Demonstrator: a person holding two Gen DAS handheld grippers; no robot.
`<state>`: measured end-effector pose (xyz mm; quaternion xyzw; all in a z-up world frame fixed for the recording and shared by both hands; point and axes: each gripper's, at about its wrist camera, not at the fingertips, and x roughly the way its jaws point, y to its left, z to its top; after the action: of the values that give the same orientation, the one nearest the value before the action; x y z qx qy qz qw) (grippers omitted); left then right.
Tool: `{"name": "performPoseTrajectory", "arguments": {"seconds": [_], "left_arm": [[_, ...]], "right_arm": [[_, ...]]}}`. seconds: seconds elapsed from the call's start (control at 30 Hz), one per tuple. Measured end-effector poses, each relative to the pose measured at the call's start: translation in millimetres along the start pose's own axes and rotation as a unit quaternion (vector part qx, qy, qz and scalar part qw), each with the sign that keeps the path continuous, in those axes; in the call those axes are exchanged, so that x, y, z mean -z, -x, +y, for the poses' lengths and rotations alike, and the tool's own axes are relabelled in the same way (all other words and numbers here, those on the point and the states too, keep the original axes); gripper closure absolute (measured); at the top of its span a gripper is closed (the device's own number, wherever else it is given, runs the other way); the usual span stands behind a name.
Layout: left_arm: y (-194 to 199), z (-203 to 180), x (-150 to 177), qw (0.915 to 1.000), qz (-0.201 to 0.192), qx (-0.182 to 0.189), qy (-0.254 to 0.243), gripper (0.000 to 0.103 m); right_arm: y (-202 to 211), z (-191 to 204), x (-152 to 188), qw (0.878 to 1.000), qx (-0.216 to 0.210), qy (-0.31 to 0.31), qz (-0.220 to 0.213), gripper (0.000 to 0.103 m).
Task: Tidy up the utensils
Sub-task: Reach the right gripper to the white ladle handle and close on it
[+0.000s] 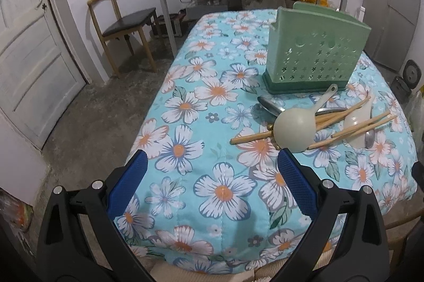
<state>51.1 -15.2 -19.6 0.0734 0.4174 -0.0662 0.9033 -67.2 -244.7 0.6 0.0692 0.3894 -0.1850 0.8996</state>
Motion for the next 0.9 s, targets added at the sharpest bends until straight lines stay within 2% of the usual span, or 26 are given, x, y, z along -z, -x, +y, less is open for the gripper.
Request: {"name": "performPoseTrajectory", "arguments": {"seconds": [0.17,0.37,0.57,0.7,0.83,0.9], "left_arm": [[-25,2,-10,0.9988,0.039,0.029,-0.01,0.008],[-45,13,-19,0.9964,0.065,0.054,-0.008,0.008],[-61,24,-33,0.9958,0.07,0.059,0.004,0.008],[-72,26,-42,0.9971,0.054,0.054,-0.003,0.008],[-90,30,-47,0.9904,0.057,0.125,0.016,0.008],[-99,28,-49,0.9885,0.053,0.141,0.01,0.008]], "right_arm": [[-12,23,-18,0.999,-0.026,0.018,0.023,0.006],[-18,50,-35,0.998,-0.03,0.048,0.016,0.006],[-31,78,-48,0.996,-0.047,0.073,0.028,0.006],[-40,89,-54,0.995,-0.071,0.069,0.029,0.006],[-52,93,-57,0.993,-0.093,0.062,0.042,0.006],[-57,93,-56,0.992,-0.102,0.056,0.043,0.006]]}}
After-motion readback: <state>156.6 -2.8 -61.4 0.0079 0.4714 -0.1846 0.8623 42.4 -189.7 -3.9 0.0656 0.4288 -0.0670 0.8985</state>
